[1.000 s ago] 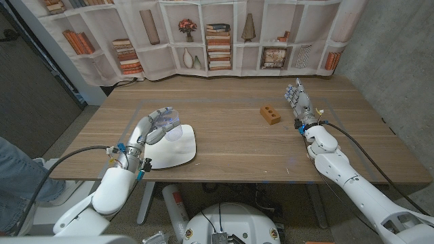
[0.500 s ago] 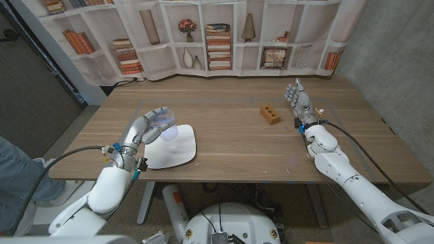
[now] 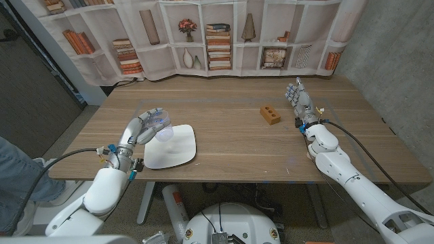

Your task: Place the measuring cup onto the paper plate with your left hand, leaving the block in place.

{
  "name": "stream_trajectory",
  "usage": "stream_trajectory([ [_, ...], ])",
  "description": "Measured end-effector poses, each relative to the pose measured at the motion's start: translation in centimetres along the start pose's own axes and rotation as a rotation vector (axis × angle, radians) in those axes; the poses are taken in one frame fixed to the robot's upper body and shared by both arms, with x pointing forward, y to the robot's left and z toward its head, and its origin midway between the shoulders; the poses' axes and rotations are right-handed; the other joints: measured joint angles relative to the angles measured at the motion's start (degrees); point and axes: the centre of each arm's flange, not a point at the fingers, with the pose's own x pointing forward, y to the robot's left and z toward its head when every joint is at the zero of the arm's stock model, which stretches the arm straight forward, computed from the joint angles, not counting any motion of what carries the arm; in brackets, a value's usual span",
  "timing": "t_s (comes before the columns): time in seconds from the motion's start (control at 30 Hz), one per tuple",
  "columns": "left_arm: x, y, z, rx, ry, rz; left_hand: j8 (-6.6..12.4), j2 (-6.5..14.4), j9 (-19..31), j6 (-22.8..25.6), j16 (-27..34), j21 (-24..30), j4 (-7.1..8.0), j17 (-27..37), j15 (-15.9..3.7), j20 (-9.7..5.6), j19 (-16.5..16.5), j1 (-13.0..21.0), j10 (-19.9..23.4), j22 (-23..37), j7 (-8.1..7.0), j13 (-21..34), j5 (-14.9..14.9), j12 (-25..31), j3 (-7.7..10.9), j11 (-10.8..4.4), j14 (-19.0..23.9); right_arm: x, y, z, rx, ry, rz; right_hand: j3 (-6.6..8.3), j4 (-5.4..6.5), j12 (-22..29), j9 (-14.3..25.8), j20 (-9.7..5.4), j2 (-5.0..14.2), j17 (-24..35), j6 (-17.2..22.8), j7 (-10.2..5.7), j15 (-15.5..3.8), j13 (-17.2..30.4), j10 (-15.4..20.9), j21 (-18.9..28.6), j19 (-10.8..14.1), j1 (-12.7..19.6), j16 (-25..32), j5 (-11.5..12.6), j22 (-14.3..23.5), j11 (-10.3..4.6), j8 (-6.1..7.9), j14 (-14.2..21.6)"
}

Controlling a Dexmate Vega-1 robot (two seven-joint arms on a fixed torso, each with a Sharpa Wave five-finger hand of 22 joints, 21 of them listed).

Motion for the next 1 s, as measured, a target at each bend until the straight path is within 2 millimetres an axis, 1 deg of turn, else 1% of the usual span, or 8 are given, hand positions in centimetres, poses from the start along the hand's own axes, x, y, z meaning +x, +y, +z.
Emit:
stream_trajectory([
  [0.27,0.1,0.3,-0.6,-0.01,0.009,0.007,0.0,-0.01,0.0,0.0,0.0,0.0,-0.06,0.0,-0.32,0.0,0.0,0.01,0.03,0.0,0.0,0.28,0.0,0.0,-0.06,-0.03,0.32,0.0,0.0,-0.1,0.0,0.003,-0.003,-0.02,-0.02,0.0,0.0,0.0,0.0,0.0,0.0,0.0,0.0,0.0,0.0,0.0,-0.01,0.0,0.0,0.0,0.0,0.0,0.0,0.0],
  [0.3,0.2,0.3,-0.7,-0.012,0.01,0.008,0.0,-0.01,0.0,0.0,0.0,0.0,-0.05,0.0,-0.31,0.0,0.0,0.01,0.03,0.0,0.0,0.28,0.0,0.0,-0.05,-0.03,0.31,0.0,0.0,-0.1,0.0,0.003,-0.003,-0.17,-0.17,0.0,0.0,0.0,0.0,0.0,0.0,0.0,0.0,0.0,0.0,0.0,-0.01,0.0,0.0,0.0,0.0,0.0,0.0,0.0],
  [0.37,0.2,0.3,-0.8,-0.015,0.012,0.008,0.0,-0.01,0.0,0.0,0.0,0.0,0.04,0.0,-0.31,0.24,-0.24,0.01,0.03,0.0,0.0,0.28,0.0,0.0,0.04,-0.02,0.32,0.0,0.0,-0.1,0.002,0.003,-0.003,-0.48,-0.01,0.0,0.0,0.0,0.0,0.0,0.0,0.0,0.01,0.0,-0.01,0.0,-0.01,0.0,0.0,0.0,0.0,0.0,0.0,0.01],
  [0.47,0.3,0.4,-1.0,-0.013,0.015,0.01,0.0,-0.01,0.0,0.0,-0.28,0.0,0.1,0.0,-0.31,0.33,-0.33,0.01,0.03,0.0,0.0,0.28,0.0,0.0,0.1,-0.02,0.31,-0.1,0.0,-0.2,0.003,0.005,-0.004,-0.48,-0.01,0.0,0.0,0.0,0.0,0.0,0.0,0.0,0.21,0.0,-0.01,0.0,-0.01,0.0,0.0,0.0,0.0,0.0,0.0,0.21],
  [0.6,0.3,0.5,-1.1,0.001,0.018,0.018,0.0,-0.02,0.0,0.0,-0.44,0.0,0.11,0.0,-0.32,0.02,-0.64,0.01,0.02,0.0,0.0,0.27,0.0,0.0,0.1,-0.02,0.31,-0.1,0.0,-0.4,0.004,0.008,-0.007,-0.48,-0.01,0.0,0.0,0.0,0.0,0.0,0.0,0.0,0.21,0.0,-0.01,0.0,-0.01,0.0,0.0,0.0,0.0,0.0,0.0,0.21],
  [0.67,0.4,0.6,-1.1,0.008,0.02,0.021,0.0,-0.02,0.0,0.21,-0.44,0.0,0.11,0.0,-0.31,0.02,-0.64,0.01,0.02,0.0,-0.22,0.28,0.0,0.0,0.1,-0.02,0.31,-0.1,0.0,-0.4,0.005,0.009,-0.008,-0.48,-0.01,0.0,0.0,0.0,0.0,0.0,0.21,-0.21,0.22,0.0,-0.01,0.0,-0.01,0.0,0.0,0.0,0.0,0.0,0.0,0.21],
  [0.77,0.5,0.7,-1.3,0.021,0.025,0.027,0.0,-0.03,0.0,0.31,-0.44,-0.39,0.1,0.0,-0.31,0.32,-0.94,0.01,0.02,0.0,-0.31,0.27,0.0,0.0,0.1,-0.01,0.31,-0.1,0.0,-0.5,0.007,0.011,-0.009,-0.48,-0.01,0.0,0.0,0.0,0.0,0.0,0.21,-0.21,0.21,0.0,-0.01,0.0,-0.01,0.0,0.0,0.0,0.0,0.0,0.0,0.21],
  [1.0,0.6,0.5,-1.6,0.04,0.039,0.033,0.0,-0.09,0.0,0.31,-0.44,-0.39,0.1,0.0,-0.31,0.32,-0.94,0.07,0.13,0.0,-0.31,0.27,0.0,0.0,0.1,-0.11,0.31,-0.2,0.0,-0.7,0.008,0.014,-0.01,-0.48,-0.01,0.0,0.0,0.0,0.0,0.0,0.21,-0.21,0.21,0.0,0.2,0.0,-0.01,0.0,0.0,0.0,0.0,0.21,0.0,0.21],
])
